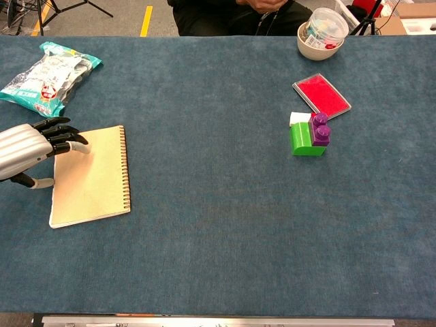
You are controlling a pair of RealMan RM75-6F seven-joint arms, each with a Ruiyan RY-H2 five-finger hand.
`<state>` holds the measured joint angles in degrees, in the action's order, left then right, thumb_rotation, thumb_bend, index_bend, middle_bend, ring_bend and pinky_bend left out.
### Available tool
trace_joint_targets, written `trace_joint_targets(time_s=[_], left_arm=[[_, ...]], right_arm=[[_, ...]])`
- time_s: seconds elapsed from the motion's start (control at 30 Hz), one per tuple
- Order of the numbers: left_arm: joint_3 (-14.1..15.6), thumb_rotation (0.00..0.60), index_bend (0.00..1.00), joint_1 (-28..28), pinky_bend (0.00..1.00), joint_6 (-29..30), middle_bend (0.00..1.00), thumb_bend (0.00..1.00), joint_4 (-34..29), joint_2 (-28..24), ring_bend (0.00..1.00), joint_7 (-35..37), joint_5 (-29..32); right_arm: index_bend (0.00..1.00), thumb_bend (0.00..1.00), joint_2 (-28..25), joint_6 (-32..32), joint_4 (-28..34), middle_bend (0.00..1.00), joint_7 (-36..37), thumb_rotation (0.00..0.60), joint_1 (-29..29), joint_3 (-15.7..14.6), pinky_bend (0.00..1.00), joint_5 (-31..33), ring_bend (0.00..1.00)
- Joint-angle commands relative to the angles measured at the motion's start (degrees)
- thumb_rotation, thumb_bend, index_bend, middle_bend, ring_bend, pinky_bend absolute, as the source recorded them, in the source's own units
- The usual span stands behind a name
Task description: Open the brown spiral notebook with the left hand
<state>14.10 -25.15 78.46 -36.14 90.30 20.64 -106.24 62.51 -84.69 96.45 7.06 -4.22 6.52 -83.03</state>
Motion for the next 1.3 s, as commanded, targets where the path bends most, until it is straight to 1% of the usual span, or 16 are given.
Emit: trace_joint_targets(time_s=[0.03,0.4,0.77,0.93,1.07,1.17,1.3], left_arm=[[0.0,0.600,0.20,0.2,0.00,0.1,0.18,0.17,0.3,-0.1,0.11,0.4,0.3],[0.4,0.600,0.20,0.6,0.00,0.2,0.18,0.17,0.8,0.5,0.11,1.3,0.4],[0.4,0.600,0.20,-0.2,0.00,0.3,0.18,0.17,-0.8,1.5,0.11,4.0,0.5],[0.0,0.600,0.20,-0.3,0.00,0.0,0.18,0.17,-1.3,2.0,0.11,6.6,1.3],[-0.7,0.600,0.20,-0.4,0.00,-0.2,0.18,0.17,-2.4,2.6,0.11,10.6,2.4],[-1.7,0.600,0.20,-0.3,0.00,-0.3,0.18,0.17,-3.5,3.5,0.11,14.0,3.7],[-2.7,0.600,0.20,-0.5,0.00,-0.2,0.18,0.17,-4.7,4.5,0.11,16.4,4.6]], right_arm=[[0.38,0.53,0.0,0.0,0.1,0.37,-0.1,0.600,0.0,0.0,0.37,0.1,0.28],[0.38,0.53,-0.1,-0.4,0.1,0.37,-0.1,0.600,0.1,0.0,0.37,0.0,0.28],[0.38,0.53,-0.3,-1.3,0.3,0.37,-0.1,0.600,0.6,0.1,0.37,0.2,0.28],[0.38,0.53,-0.3,-1.6,0.3,0.37,-0.1,0.600,0.8,0.2,0.37,0.1,0.28],[0.38,0.53,-0.2,-1.6,0.2,0.37,-0.1,0.600,0.7,0.3,0.37,0.2,0.28],[0.38,0.53,0.0,-1.5,0.2,0.37,-0.3,0.600,0.6,0.4,0.37,0.3,0.28],[0.38,0.53,0.2,-1.4,0.3,0.37,-0.4,0.600,0.4,0.5,0.37,0.2,0.28]])
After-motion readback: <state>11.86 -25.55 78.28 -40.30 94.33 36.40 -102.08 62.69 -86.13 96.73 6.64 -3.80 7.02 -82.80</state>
